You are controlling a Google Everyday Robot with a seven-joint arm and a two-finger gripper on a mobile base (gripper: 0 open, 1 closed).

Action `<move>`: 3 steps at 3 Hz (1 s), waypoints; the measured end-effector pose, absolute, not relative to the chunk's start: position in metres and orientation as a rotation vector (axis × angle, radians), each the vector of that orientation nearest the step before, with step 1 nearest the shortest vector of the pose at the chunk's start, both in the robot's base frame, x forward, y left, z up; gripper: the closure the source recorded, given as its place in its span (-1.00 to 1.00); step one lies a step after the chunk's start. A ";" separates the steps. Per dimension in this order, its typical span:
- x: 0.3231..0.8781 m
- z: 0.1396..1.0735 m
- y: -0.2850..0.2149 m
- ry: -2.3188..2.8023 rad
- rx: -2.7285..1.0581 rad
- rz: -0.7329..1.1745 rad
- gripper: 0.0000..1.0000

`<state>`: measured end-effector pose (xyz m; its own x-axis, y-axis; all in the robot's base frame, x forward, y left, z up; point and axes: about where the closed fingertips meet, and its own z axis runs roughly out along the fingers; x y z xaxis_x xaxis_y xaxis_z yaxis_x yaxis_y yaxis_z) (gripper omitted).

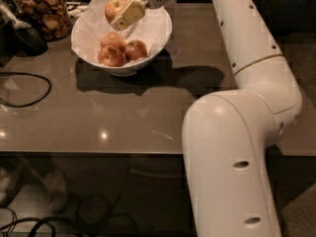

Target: Pick apple from white bowl

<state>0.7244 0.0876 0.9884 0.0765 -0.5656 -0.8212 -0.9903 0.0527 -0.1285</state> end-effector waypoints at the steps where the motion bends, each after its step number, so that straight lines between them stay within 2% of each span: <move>1: 0.688 1.015 0.088 1.515 -1.615 0.761 1.00; 3: 0.599 1.033 0.088 1.475 -1.667 0.846 1.00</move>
Offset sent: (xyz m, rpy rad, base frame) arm -0.1658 -0.0032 0.0435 0.0397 0.0653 0.1199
